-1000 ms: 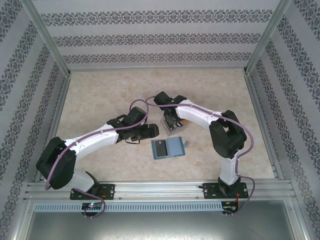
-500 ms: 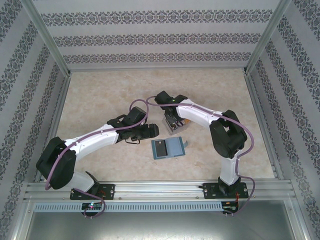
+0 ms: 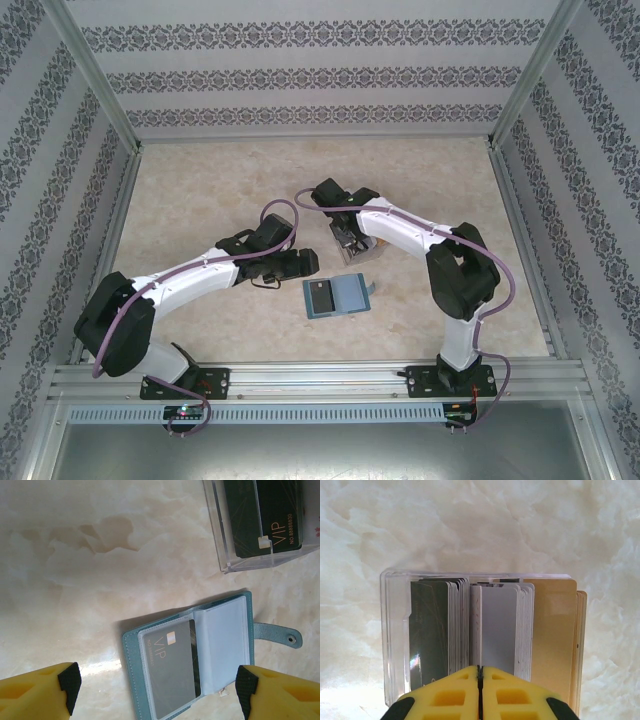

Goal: Put the credit cards into the card holder
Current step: Pick up the credit card from the storage box.

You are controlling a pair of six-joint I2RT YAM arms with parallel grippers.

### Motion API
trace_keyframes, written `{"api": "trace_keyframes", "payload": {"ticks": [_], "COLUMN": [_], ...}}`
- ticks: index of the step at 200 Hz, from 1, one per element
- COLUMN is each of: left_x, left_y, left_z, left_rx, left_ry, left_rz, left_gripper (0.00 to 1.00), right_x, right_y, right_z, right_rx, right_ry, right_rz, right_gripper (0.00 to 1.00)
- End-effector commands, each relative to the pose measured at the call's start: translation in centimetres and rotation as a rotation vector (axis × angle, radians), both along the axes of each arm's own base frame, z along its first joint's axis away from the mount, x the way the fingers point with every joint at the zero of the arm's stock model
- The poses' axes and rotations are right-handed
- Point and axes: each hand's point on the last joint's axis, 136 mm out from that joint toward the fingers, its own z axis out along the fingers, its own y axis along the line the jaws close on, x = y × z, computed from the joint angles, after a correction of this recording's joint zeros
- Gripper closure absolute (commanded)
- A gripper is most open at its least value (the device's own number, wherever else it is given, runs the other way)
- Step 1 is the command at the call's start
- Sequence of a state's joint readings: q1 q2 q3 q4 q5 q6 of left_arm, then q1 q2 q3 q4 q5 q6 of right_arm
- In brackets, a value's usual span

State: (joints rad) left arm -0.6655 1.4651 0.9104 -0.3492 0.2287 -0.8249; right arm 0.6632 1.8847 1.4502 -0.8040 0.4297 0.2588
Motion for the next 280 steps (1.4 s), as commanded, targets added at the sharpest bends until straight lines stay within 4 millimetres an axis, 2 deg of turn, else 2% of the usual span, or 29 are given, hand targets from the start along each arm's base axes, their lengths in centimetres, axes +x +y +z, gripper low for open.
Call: {"api": "trace_keyframes", "payload": {"ticks": [1, 34, 70, 87, 122, 150, 176, 200, 247, 280], "left_x": [0.7, 0.9, 1.6, 2.1, 3.7, 4.3, 4.6, 4.6, 4.1, 3.6], "left_y": [-0.1, -0.3, -1.0, -1.4, -3.0, -4.2, -4.8, -5.3, -6.1, -6.3], "left_z": [0.2, 0.7, 1.9, 2.8, 6.1, 8.3, 9.1, 9.4, 11.1, 11.9], "left_rx": [-0.02, -0.051, -0.188, -0.313, -0.595, -0.677, -0.706, -0.731, -0.809, -0.834], "left_ry": [-0.008, -0.019, -0.01, 0.003, -0.016, -0.046, -0.048, -0.034, -0.046, -0.057], "left_rz": [0.019, 0.022, 0.036, 0.056, 0.043, -0.002, -0.027, -0.051, -0.115, -0.15], "left_gripper": [0.17, 0.17, 0.17, 0.17, 0.16, 0.16, 0.19, 0.26, 0.54, 0.68], "right_x": [-0.3, -0.9, -2.4, -3.5, -6.0, -7.4, -8.3, -8.7, -9.1, -9.0], "right_y": [-0.7, 0.0, 0.8, 1.3, 2.8, 3.5, 3.9, 4.0, 4.4, 4.8], "right_z": [1.6, 3.0, 6.7, 8.1, 10.1, 11.1, 11.8, 12.3, 11.6, 11.5], "right_rx": [0.012, 0.112, 0.32, 0.471, 0.909, 1.192, 1.309, 1.359, 1.405, 1.454], "right_ry": [-0.02, -0.017, -0.066, -0.073, -0.031, 0.022, 0.052, 0.054, 0.106, 0.131], "right_rz": [-0.014, -0.022, -0.056, -0.084, -0.156, -0.208, -0.217, -0.218, -0.225, -0.22], "right_gripper": [0.94, 0.98, 1.0, 1.0, 1.0, 1.0, 1.0, 1.0, 1.0, 1.0]}}
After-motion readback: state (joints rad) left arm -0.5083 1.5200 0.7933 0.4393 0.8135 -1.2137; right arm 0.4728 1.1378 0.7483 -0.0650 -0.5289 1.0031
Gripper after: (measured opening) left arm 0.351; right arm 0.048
